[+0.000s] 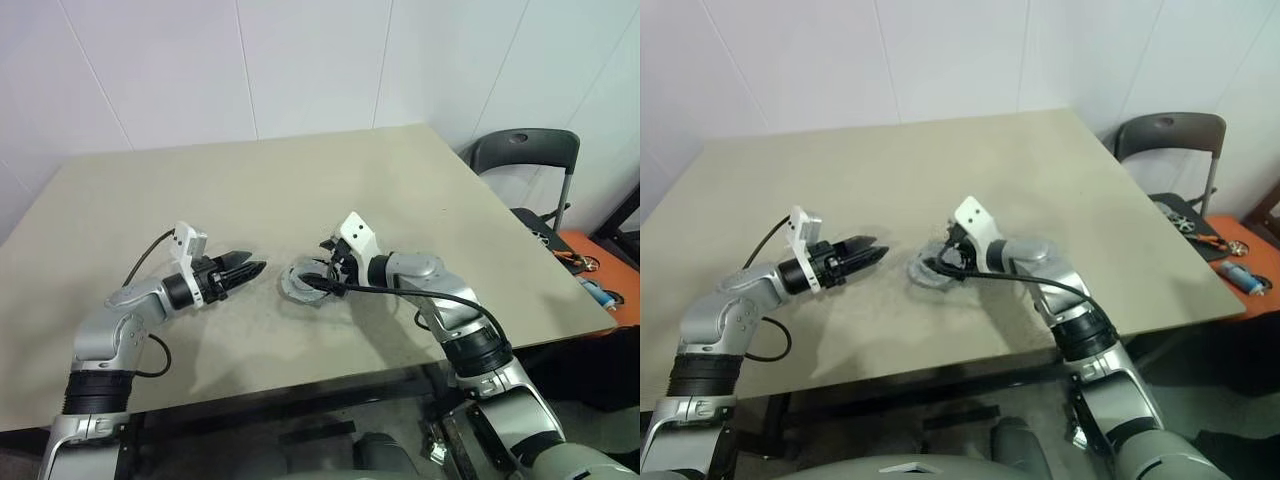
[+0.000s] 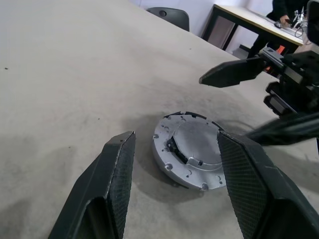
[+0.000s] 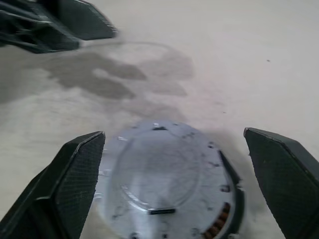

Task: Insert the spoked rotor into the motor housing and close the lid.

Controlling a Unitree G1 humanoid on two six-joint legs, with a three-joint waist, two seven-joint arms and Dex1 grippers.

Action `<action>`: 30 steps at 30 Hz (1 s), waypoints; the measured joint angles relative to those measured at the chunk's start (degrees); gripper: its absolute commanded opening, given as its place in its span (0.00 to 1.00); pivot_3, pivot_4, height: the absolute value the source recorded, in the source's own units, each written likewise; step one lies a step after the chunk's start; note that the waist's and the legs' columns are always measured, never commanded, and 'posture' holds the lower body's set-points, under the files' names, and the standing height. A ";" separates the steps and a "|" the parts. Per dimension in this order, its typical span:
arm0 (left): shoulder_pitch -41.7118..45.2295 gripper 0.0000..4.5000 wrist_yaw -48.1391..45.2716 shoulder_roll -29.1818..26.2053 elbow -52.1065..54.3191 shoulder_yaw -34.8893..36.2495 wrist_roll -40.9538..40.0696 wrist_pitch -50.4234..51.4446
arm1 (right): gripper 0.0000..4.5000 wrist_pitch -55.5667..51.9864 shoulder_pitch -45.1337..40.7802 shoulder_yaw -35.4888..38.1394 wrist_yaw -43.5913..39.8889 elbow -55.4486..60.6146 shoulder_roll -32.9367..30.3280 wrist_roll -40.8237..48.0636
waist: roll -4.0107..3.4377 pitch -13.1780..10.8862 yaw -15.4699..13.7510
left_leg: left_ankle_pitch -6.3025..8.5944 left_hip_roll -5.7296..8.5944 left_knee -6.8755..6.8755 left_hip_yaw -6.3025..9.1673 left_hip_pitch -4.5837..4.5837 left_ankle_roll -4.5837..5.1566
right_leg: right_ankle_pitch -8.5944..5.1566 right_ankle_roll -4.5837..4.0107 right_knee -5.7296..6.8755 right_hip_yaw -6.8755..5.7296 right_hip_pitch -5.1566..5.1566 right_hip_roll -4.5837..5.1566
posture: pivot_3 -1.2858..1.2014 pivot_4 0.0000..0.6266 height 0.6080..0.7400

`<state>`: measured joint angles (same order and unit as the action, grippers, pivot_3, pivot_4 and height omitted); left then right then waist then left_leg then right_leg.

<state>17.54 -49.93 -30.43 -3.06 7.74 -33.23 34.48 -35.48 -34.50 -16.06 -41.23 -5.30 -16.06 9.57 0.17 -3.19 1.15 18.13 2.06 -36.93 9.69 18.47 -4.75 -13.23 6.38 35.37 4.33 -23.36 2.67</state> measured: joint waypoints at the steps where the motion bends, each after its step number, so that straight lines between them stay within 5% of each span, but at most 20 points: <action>1: -0.10 0.62 0.14 0.00 0.07 0.01 0.00 0.00 | 1.00 0.25 -0.08 -0.39 0.14 -0.85 0.47 -0.35 | 0.00 0.00 0.01 | 0.00 0.00 0.00 0.00 0.00 0.00 | 0.00 0.00 0.00 0.00 0.00 0.00 | 0.52 0.00 1.00; 30: -1.23 0.62 1.42 0.67 1.01 -0.01 0.03 0.02 | 0.96 7.89 -0.68 -2.91 -0.67 -12.30 4.58 -4.48 | -0.01 0.00 0.17 | 0.00 0.00 -0.02 0.00 -0.06 0.00 | 0.00 0.00 0.07 0.01 0.03 -0.01 | 0.52 0.00 1.00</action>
<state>16.31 -48.50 -29.75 -2.05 7.74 -33.20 34.50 -27.59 -35.18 -18.97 -41.90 -17.59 -11.48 5.09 0.16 -3.19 1.31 18.13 2.06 -36.96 9.69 18.41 -4.75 -13.23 6.38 35.44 4.33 -23.33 2.66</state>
